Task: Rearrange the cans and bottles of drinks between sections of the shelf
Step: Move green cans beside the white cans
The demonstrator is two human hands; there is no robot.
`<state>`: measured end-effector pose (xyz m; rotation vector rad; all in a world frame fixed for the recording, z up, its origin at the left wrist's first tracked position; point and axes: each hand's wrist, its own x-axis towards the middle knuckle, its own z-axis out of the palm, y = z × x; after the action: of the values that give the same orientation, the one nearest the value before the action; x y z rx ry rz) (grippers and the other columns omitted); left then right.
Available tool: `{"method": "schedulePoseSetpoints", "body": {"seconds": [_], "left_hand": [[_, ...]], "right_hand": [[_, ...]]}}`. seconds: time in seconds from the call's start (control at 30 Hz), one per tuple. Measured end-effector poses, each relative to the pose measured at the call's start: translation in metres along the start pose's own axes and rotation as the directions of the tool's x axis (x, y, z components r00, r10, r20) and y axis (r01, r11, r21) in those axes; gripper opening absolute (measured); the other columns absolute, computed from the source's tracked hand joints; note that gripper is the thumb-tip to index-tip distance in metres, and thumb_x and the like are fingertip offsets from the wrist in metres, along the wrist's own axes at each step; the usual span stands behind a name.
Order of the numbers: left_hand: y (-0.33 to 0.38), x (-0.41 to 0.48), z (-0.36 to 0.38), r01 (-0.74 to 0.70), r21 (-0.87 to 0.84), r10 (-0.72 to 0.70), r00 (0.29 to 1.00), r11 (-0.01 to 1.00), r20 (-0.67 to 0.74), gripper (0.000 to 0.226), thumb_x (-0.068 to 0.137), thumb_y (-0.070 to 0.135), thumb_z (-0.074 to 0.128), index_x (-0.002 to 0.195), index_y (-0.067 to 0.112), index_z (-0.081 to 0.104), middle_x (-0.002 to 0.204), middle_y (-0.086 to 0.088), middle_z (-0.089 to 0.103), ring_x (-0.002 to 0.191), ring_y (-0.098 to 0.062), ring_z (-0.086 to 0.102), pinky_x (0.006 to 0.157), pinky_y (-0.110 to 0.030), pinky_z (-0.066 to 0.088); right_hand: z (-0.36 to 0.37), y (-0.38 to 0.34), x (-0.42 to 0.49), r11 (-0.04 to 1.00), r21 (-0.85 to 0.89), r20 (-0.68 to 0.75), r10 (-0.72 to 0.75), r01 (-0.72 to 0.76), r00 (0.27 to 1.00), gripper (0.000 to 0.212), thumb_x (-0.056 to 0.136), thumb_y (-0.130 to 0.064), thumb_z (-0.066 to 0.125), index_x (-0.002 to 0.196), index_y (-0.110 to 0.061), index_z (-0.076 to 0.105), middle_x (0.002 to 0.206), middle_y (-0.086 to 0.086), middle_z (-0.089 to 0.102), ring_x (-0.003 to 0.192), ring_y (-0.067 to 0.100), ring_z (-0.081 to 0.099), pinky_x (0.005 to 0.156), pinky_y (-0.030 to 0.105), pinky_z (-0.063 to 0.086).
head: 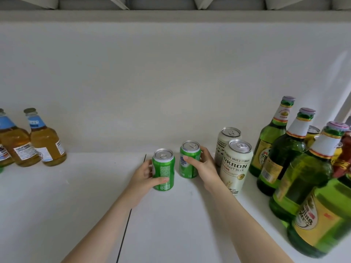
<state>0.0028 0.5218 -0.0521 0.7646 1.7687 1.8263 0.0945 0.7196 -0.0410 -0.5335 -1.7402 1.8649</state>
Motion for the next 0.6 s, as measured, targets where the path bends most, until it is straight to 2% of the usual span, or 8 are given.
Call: {"method": "schedulePoseSetpoints", "body": {"seconds": [0.1, 0.17, 0.27, 0.37, 0.47, 0.53, 0.6], "left_hand": [[-0.002, -0.002, -0.002, 0.0, 0.012, 0.0, 1.0, 1.0, -0.005, 0.072, 0.06, 0.006, 0.086, 0.126, 0.011, 0.057, 0.117, -0.01, 0.072, 0.111, -0.027, 0.068, 0.09, -0.036, 0.057], [-0.002, -0.004, -0.003, 0.005, 0.035, -0.005, 1.0, 0.999, -0.003, 0.076, 0.057, 0.012, 0.089, 0.126, 0.012, 0.057, 0.118, -0.01, 0.072, 0.111, -0.026, 0.068, 0.094, -0.041, 0.055], [0.001, -0.007, -0.004, 0.011, 0.098, -0.009, 1.0, 0.995, -0.021, 0.064, 0.066, 0.0, 0.088, 0.123, 0.014, 0.06, 0.113, -0.008, 0.074, 0.106, -0.021, 0.07, 0.082, -0.026, 0.057], [0.003, -0.01, -0.003, 0.014, 0.15, -0.01, 1.0, 0.989, -0.028, 0.059, 0.07, -0.002, 0.085, 0.121, 0.016, 0.062, 0.109, -0.008, 0.075, 0.1, -0.021, 0.072, 0.074, -0.019, 0.056], [0.004, -0.017, -0.001, 0.022, 0.168, -0.017, 0.999, 0.986, -0.034, 0.059, 0.069, 0.0, 0.086, 0.121, 0.016, 0.062, 0.109, -0.008, 0.074, 0.098, -0.019, 0.072, 0.073, -0.017, 0.054], [0.005, -0.023, 0.001, 0.033, 0.166, -0.028, 0.999, 0.986, -0.03, 0.056, 0.069, 0.001, 0.086, 0.118, 0.016, 0.063, 0.108, -0.007, 0.074, 0.098, -0.017, 0.072, 0.072, -0.016, 0.053], [0.006, -0.031, 0.003, 0.045, 0.163, -0.043, 0.999, 0.986, -0.02, 0.057, 0.067, 0.004, 0.089, 0.117, 0.018, 0.063, 0.108, -0.006, 0.074, 0.097, -0.015, 0.072, 0.074, -0.017, 0.054]], "right_hand": [[0.0, 0.001, -0.002, 1.0, -0.008, -0.005, 0.001, -0.001, 1.0, 0.054, 0.075, -0.017, 0.084, 0.121, -0.023, 0.056, 0.114, -0.002, 0.068, 0.105, 0.011, 0.065, 0.088, 0.027, 0.05], [0.001, 0.0, -0.004, 1.0, -0.01, -0.012, 0.01, -0.01, 1.0, 0.053, 0.076, -0.017, 0.083, 0.121, -0.024, 0.055, 0.114, -0.005, 0.068, 0.102, 0.007, 0.065, 0.081, 0.021, 0.05], [0.002, -0.004, -0.011, 1.0, -0.018, -0.022, 0.013, -0.013, 1.0, 0.051, 0.078, -0.015, 0.082, 0.12, -0.024, 0.055, 0.109, -0.009, 0.066, 0.092, -0.005, 0.062, 0.068, 0.008, 0.048], [0.0, -0.008, -0.021, 1.0, -0.028, -0.043, 0.003, -0.004, 0.999, 0.052, 0.079, -0.012, 0.081, 0.12, -0.025, 0.052, 0.107, -0.012, 0.062, 0.092, -0.008, 0.059, 0.066, 0.005, 0.048], [-0.005, -0.009, -0.033, 0.997, -0.07, -0.056, -0.025, 0.021, 0.998, 0.055, 0.08, -0.014, 0.08, 0.124, -0.028, 0.049, 0.117, -0.011, 0.058, 0.109, 0.003, 0.057, 0.074, 0.006, 0.046], [-0.006, -0.009, -0.042, 0.994, -0.104, -0.063, -0.037, 0.031, 0.997, 0.063, 0.08, -0.017, 0.08, 0.134, -0.022, 0.048, 0.127, -0.009, 0.056, 0.118, 0.006, 0.052, 0.082, 0.007, 0.043], [-0.007, -0.008, -0.05, 0.989, -0.142, -0.089, -0.049, 0.036, 0.995, 0.075, 0.079, -0.021, 0.081, 0.144, -0.017, 0.043, 0.139, -0.006, 0.052, 0.128, 0.009, 0.049, 0.096, 0.016, 0.042]]}}
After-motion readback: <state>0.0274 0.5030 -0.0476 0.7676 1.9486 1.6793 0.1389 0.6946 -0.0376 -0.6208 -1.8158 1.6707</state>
